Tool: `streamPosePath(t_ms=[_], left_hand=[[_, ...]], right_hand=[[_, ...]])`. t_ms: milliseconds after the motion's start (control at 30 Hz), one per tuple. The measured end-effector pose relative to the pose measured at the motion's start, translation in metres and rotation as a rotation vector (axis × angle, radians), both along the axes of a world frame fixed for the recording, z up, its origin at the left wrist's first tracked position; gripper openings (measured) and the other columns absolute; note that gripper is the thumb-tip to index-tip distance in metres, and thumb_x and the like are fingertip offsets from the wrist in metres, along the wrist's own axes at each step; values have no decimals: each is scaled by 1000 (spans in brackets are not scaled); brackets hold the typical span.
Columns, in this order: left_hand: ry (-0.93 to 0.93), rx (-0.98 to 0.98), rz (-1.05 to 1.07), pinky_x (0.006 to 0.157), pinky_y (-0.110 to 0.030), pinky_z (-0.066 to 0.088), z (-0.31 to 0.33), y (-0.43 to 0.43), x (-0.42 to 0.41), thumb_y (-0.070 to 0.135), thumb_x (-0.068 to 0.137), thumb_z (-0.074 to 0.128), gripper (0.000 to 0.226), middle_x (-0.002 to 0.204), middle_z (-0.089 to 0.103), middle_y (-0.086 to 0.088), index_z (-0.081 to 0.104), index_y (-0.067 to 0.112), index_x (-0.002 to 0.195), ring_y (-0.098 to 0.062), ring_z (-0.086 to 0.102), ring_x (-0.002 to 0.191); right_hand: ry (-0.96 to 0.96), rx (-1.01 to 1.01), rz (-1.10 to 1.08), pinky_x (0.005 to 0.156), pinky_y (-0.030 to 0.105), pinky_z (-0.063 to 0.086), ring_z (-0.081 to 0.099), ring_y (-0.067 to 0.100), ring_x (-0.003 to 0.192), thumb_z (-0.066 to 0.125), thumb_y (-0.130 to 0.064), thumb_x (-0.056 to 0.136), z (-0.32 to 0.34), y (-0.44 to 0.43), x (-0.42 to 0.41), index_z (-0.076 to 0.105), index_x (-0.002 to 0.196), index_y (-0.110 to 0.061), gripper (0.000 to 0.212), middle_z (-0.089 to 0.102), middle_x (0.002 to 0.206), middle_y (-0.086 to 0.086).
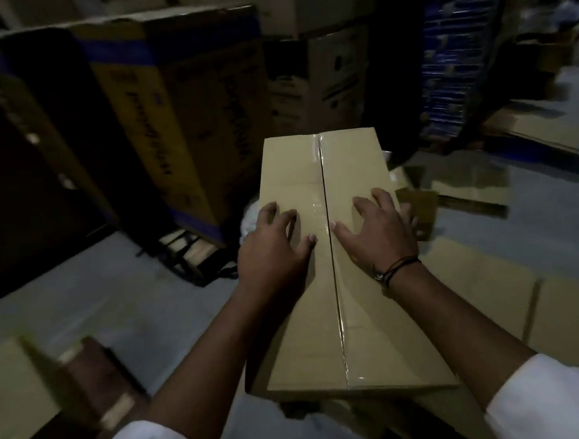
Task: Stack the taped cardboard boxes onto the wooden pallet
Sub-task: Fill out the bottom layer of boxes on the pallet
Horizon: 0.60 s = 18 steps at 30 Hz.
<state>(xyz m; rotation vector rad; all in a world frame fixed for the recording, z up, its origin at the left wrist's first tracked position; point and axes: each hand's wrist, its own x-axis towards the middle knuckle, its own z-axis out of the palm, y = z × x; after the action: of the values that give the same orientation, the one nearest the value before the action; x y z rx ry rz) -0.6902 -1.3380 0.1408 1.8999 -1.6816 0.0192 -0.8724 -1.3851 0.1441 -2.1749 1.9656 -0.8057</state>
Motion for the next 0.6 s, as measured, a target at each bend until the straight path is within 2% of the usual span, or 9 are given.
streamPosePath(t_ms=[233,467,600], left_hand=[[30,9,322,100,-42,49,-10,86,130,67,88,58,68,163,28,7,45,37,147,-25,50,135],[67,87,553,104,-46,44,-27,157,218,70,88,57,74,165,24,4,41,35,151,-28,47,137],[66,142,645,109,-57,42,-46,180,266,77,84,50,80,165,23,3,37,36,152,-26,45,140]], right_hand=[[6,33,330,110,55,32,29,40,136,51,-72,83,-10,27,156,49,142,-35,70,32,157,-1],[29,52,618,108,54,34,31,38,135,53,-73,81,-27,57,275,51,140,-35,71,33,157,-2],[13,88,736,109,55,34,33,37,134,52,-74,80,-48,64,337,56,135,-35,68,37,154,-3]])
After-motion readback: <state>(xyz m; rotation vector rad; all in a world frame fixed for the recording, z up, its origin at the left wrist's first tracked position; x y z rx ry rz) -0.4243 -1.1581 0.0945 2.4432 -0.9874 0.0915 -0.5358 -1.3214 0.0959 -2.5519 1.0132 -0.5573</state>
